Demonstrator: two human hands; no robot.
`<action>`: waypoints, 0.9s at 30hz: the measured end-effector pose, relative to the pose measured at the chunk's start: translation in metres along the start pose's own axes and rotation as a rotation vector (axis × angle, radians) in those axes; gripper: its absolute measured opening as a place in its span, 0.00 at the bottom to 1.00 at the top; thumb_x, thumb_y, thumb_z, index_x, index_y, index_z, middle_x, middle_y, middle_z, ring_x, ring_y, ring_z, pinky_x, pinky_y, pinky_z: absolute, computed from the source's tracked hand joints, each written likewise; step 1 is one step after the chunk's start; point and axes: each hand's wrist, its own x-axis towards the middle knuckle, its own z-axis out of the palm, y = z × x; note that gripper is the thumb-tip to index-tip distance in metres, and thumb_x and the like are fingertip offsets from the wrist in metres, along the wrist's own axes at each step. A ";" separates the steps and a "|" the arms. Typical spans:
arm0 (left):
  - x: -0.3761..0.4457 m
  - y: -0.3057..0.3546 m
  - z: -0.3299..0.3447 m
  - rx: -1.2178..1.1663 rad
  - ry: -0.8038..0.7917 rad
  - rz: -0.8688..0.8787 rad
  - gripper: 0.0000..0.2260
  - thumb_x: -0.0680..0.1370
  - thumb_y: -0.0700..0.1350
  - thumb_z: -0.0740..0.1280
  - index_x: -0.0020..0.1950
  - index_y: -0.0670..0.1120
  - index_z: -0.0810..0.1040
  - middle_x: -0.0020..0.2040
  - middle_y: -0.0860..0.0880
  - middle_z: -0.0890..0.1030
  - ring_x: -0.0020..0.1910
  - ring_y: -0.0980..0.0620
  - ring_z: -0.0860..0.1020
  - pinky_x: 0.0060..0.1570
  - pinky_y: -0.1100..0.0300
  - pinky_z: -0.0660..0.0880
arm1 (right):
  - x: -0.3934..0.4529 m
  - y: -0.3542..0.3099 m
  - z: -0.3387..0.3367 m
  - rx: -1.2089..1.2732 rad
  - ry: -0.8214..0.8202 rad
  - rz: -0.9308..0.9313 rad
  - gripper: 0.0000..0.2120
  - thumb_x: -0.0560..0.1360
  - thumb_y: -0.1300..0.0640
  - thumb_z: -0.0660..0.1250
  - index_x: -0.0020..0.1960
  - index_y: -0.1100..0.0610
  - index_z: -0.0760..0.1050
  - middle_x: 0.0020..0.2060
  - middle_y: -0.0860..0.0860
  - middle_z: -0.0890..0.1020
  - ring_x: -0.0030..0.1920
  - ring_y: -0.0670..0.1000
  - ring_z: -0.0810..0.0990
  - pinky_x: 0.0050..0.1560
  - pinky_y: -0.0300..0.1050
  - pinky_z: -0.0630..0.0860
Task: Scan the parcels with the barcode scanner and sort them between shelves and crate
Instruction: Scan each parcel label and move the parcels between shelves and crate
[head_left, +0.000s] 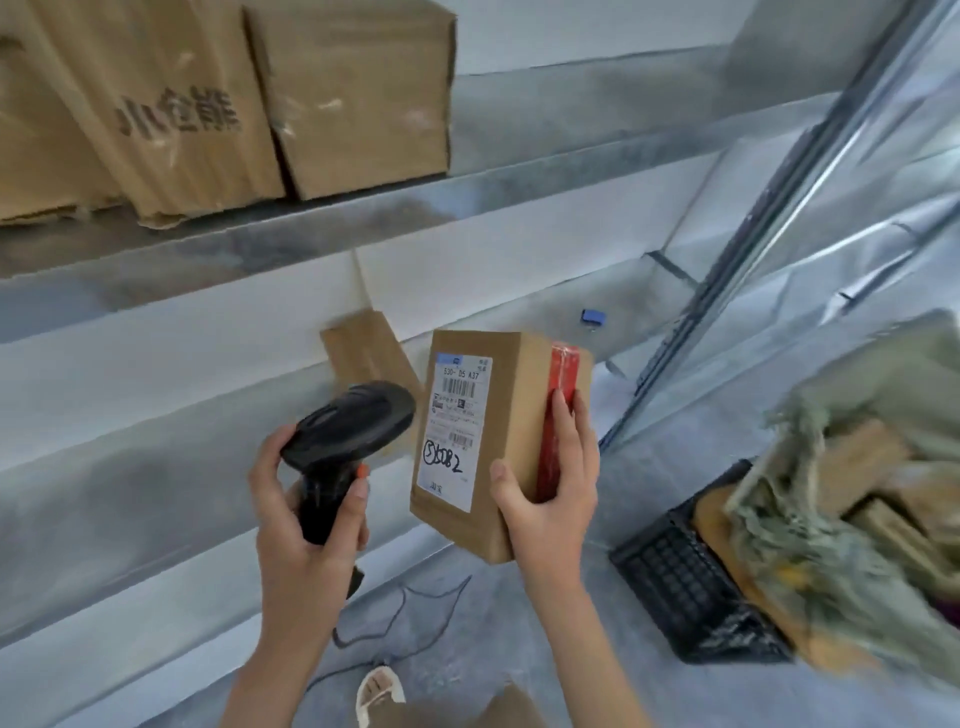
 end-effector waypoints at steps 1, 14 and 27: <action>-0.005 0.001 0.016 -0.002 -0.038 -0.006 0.28 0.78 0.37 0.70 0.71 0.58 0.63 0.40 0.44 0.80 0.28 0.49 0.73 0.30 0.59 0.74 | 0.000 0.007 -0.018 -0.021 0.027 0.017 0.37 0.67 0.44 0.70 0.75 0.40 0.63 0.77 0.41 0.61 0.74 0.43 0.62 0.71 0.53 0.64; -0.050 0.004 0.224 0.008 -0.728 0.014 0.28 0.78 0.41 0.70 0.66 0.70 0.65 0.45 0.46 0.82 0.30 0.51 0.77 0.33 0.59 0.77 | -0.033 0.085 -0.220 -0.236 0.552 0.338 0.36 0.66 0.41 0.69 0.73 0.33 0.62 0.77 0.35 0.59 0.74 0.41 0.59 0.74 0.62 0.62; -0.018 0.003 0.433 -0.070 -1.072 0.125 0.31 0.78 0.39 0.69 0.65 0.73 0.64 0.48 0.42 0.81 0.29 0.53 0.78 0.34 0.60 0.77 | 0.035 0.154 -0.309 -0.352 0.872 0.513 0.35 0.66 0.38 0.68 0.69 0.22 0.59 0.75 0.32 0.59 0.74 0.40 0.60 0.74 0.63 0.63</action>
